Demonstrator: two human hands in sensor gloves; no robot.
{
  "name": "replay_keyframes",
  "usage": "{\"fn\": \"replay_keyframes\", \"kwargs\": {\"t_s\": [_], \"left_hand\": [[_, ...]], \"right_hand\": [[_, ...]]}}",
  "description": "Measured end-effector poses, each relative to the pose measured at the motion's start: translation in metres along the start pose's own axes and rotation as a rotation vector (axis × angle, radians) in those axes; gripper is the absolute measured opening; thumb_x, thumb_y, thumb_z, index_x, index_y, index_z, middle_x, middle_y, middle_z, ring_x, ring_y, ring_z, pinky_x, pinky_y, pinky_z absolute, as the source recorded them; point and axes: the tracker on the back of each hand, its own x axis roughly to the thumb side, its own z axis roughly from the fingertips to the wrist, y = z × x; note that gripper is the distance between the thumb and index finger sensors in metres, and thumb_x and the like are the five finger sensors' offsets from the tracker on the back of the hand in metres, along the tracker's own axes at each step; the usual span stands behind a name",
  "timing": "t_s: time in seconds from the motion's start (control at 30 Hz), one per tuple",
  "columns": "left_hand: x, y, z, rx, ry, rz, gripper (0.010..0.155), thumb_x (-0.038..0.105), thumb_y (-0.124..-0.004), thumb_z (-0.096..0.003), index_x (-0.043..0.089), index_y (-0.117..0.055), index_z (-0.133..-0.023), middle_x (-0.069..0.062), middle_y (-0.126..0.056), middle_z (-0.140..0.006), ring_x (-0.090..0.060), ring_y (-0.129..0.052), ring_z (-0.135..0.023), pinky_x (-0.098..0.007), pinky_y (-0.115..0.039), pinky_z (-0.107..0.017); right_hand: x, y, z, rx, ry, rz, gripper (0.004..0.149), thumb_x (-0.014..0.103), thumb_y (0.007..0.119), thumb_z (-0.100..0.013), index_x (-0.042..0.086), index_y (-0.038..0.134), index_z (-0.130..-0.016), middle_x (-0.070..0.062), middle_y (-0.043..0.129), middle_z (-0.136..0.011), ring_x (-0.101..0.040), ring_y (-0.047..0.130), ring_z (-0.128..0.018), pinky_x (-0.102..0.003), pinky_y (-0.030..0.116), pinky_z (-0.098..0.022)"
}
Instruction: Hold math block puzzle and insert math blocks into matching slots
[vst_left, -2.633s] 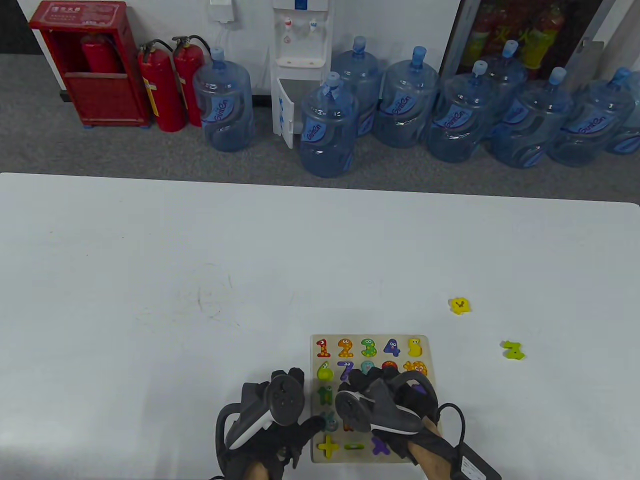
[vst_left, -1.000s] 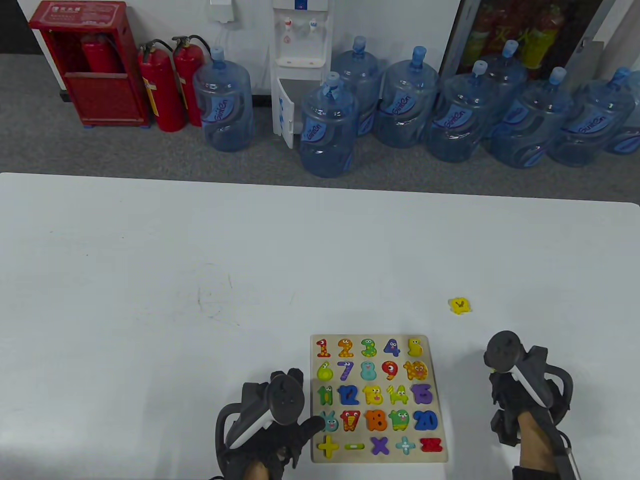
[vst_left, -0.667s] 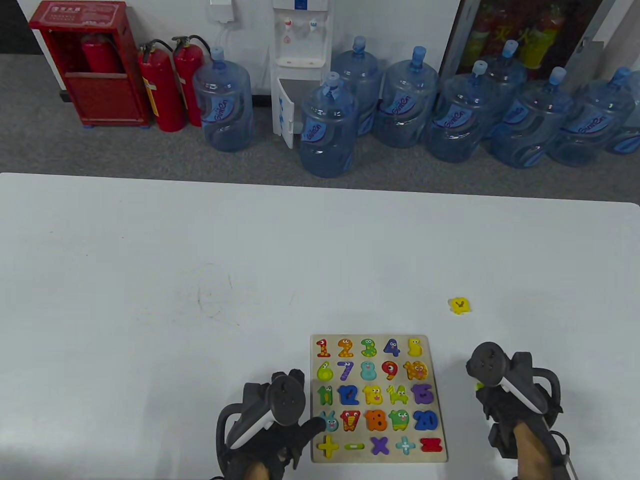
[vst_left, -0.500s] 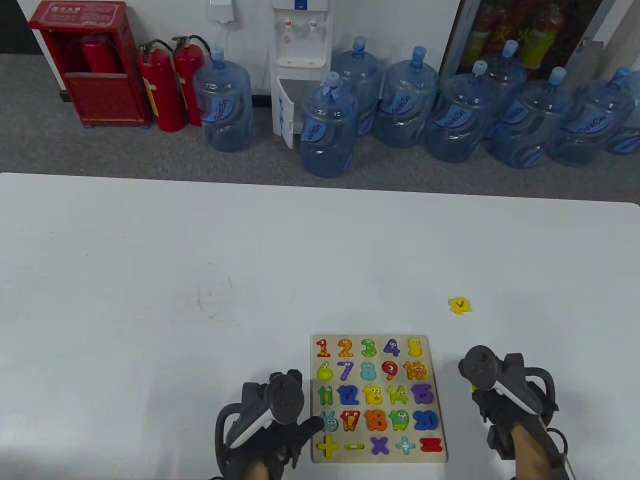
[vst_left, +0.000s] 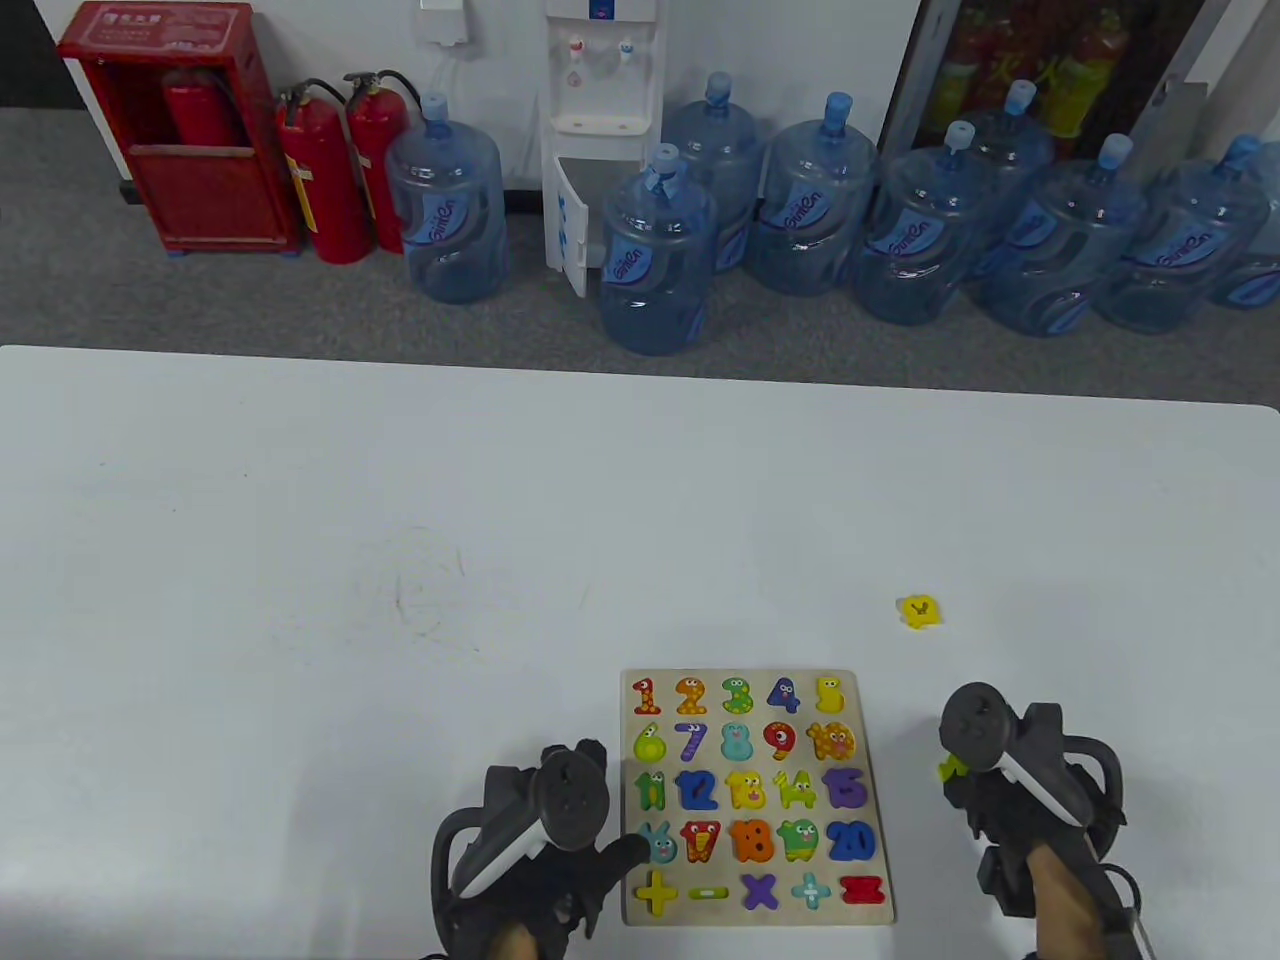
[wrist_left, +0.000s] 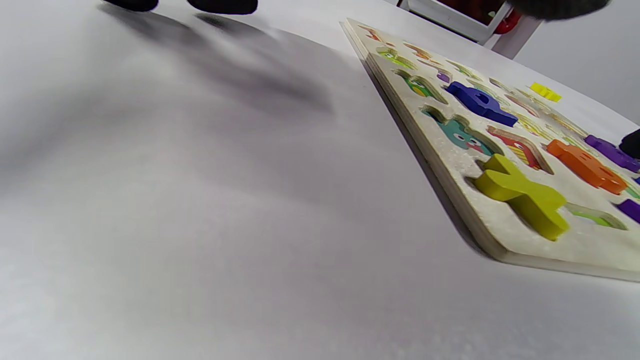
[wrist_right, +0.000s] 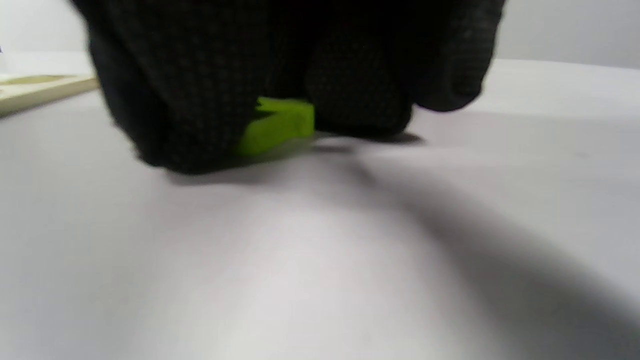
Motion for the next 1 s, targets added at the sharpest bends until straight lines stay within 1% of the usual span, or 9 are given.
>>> {"fn": "replay_keyframes", "kwargs": {"t_s": [0.13,0.27,0.37,0.5,0.6,0.67,0.7,0.83,1.0], "left_hand": [[0.0,0.0,0.0,-0.001,-0.001,0.0,0.09,0.065,-0.063,-0.0372,0.025,-0.023,-0.108,-0.011,-0.024,-0.113,-0.047,-0.039,-0.107,-0.071,-0.048,-0.071],[0.0,-0.001,0.0,0.002,-0.005,0.002,0.09,0.065,-0.063,-0.0372,0.025,-0.023,-0.108,-0.01,-0.025,-0.113,-0.047,-0.04,-0.107,-0.071,-0.049,-0.071],[0.0,0.0,0.0,0.0,-0.006,-0.001,0.091,0.065,-0.063,-0.0371,0.025,-0.023,-0.108,-0.01,-0.025,-0.113,-0.047,-0.04,-0.107,-0.071,-0.049,-0.071],[0.001,-0.001,0.0,-0.002,-0.007,0.001,0.091,0.065,-0.063,-0.0372,0.025,-0.023,-0.108,-0.011,-0.025,-0.113,-0.047,-0.039,-0.107,-0.071,-0.048,-0.071],[0.001,-0.001,0.0,-0.003,-0.008,0.002,0.09,0.065,-0.063,-0.0372,0.025,-0.023,-0.108,-0.01,-0.025,-0.113,-0.047,-0.04,-0.107,-0.071,-0.048,-0.071],[0.001,-0.001,0.0,-0.004,-0.007,0.001,0.09,0.065,-0.063,-0.0372,0.025,-0.023,-0.108,-0.01,-0.025,-0.113,-0.047,-0.04,-0.107,-0.071,-0.049,-0.071],[0.001,-0.001,0.0,-0.005,-0.006,0.0,0.09,0.065,-0.063,-0.0372,0.025,-0.023,-0.108,-0.01,-0.025,-0.113,-0.047,-0.04,-0.107,-0.071,-0.049,-0.071],[0.001,-0.001,0.0,-0.008,-0.004,0.0,0.09,0.065,-0.063,-0.0372,0.025,-0.023,-0.108,-0.01,-0.025,-0.113,-0.047,-0.04,-0.107,-0.071,-0.048,-0.071],[0.001,-0.001,0.0,-0.007,-0.007,0.0,0.09,0.065,-0.063,-0.0372,0.025,-0.023,-0.108,-0.011,-0.025,-0.113,-0.047,-0.04,-0.107,-0.071,-0.049,-0.071]], "right_hand": [[0.008,-0.006,0.004,0.014,-0.097,-0.059,0.059,0.027,0.089,-0.023,0.026,0.08,-0.081,0.0,0.084,-0.082,-0.021,0.092,-0.066,-0.037,0.08,-0.05],[0.02,-0.009,0.008,0.059,-0.147,-0.103,0.053,0.025,0.083,-0.028,0.026,0.082,-0.08,-0.002,0.086,-0.083,-0.023,0.092,-0.068,-0.039,0.08,-0.051],[0.026,-0.011,0.01,0.038,-0.169,-0.095,0.048,0.023,0.08,-0.029,0.026,0.085,-0.077,-0.002,0.09,-0.079,-0.023,0.096,-0.064,-0.038,0.082,-0.049],[0.028,-0.011,0.01,0.026,-0.178,-0.104,0.047,0.022,0.079,-0.03,0.024,0.086,-0.076,-0.003,0.093,-0.074,-0.021,0.098,-0.057,-0.037,0.083,-0.046],[0.028,-0.012,0.01,0.07,-0.184,-0.108,0.047,0.023,0.079,-0.029,0.025,0.087,-0.075,-0.002,0.094,-0.071,-0.02,0.099,-0.053,-0.036,0.084,-0.043],[0.028,-0.011,0.011,0.139,-0.178,-0.122,0.047,0.023,0.079,-0.029,0.025,0.087,-0.075,-0.003,0.095,-0.07,-0.02,0.1,-0.05,-0.036,0.084,-0.041],[0.028,-0.011,0.011,0.141,-0.176,-0.121,0.046,0.022,0.079,-0.029,0.025,0.087,-0.075,-0.003,0.095,-0.07,-0.02,0.1,-0.049,-0.036,0.084,-0.041],[0.032,-0.01,0.01,0.072,-0.161,-0.069,0.046,0.022,0.08,-0.03,0.027,0.087,-0.075,-0.003,0.095,-0.071,-0.019,0.1,-0.049,-0.036,0.084,-0.041],[0.037,-0.003,0.006,-0.014,-0.117,-0.031,0.047,0.023,0.078,-0.031,0.03,0.083,-0.078,-0.001,0.088,-0.078,-0.019,0.095,-0.058,-0.038,0.08,-0.049]]}}
